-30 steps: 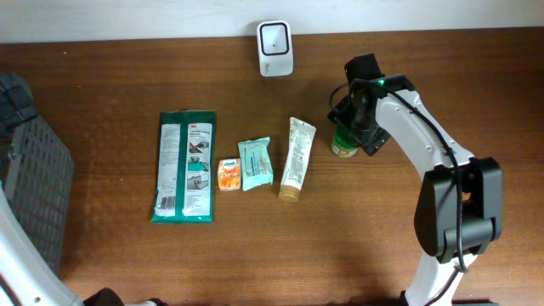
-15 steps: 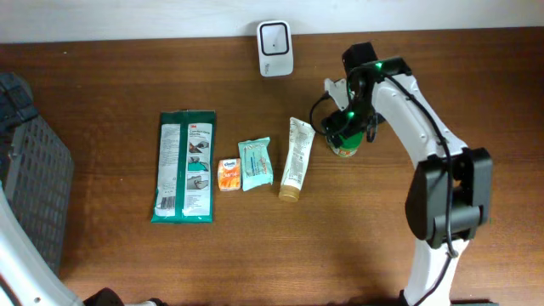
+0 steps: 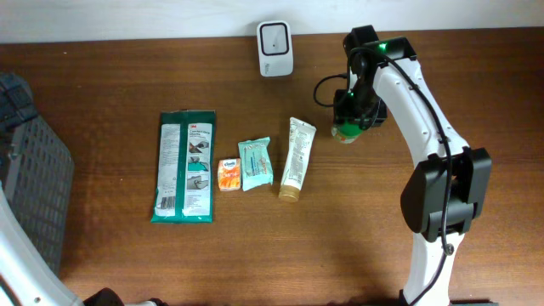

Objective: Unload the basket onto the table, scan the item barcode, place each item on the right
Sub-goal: 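Lift the jar and hold it up to the white scanner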

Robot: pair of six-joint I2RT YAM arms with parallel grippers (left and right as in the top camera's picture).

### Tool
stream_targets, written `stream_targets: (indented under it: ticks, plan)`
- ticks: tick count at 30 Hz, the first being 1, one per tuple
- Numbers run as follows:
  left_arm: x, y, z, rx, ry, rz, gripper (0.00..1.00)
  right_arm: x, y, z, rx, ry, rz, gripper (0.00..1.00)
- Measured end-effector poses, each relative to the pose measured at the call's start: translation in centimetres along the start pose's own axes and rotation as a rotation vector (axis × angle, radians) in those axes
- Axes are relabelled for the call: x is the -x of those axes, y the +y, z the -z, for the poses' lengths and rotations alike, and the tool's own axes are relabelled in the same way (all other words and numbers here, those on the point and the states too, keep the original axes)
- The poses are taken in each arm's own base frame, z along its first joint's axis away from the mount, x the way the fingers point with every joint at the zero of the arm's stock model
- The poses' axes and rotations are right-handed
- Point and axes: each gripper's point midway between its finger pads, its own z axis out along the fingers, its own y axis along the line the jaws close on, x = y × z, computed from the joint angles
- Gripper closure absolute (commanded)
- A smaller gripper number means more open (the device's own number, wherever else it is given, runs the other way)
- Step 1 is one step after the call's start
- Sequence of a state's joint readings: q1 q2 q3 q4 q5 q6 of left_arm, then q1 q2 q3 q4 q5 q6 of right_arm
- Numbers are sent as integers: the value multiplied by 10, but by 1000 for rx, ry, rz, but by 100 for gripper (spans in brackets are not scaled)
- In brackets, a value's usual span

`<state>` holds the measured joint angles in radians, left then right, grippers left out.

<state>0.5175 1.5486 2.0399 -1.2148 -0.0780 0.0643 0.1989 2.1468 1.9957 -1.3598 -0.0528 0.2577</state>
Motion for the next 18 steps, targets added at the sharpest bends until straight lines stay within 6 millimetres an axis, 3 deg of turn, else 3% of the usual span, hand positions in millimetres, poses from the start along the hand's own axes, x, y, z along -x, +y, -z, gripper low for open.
stream_targets:
  ticks: [3, 6, 8, 10, 12, 14, 18]
  plan:
    - [0, 0, 0, 0, 0, 0, 1, 10, 7, -8, 43, -35, -164, 48]
    - [0, 0, 0, 0, -1, 0, 1, 5, 5, -42, 42, -18, -228, 48]
    - [0, 0, 0, 0, 0, 0, 1, 3, 4, -50, 44, -15, -239, 33]
    - [0, 0, 0, 0, 0, 0, 1, 10, 6, -51, 54, -46, -171, 20]
    - [0, 0, 0, 0, 0, 0, 1, 8, 5, -50, 45, -40, 24, 13]
    - [0, 0, 0, 0, 0, 0, 1, 7, 5, -42, 37, -33, 156, 11]
    - [0, 0, 0, 0, 0, 0, 1, 15, 7, -35, 35, -66, 249, 11]
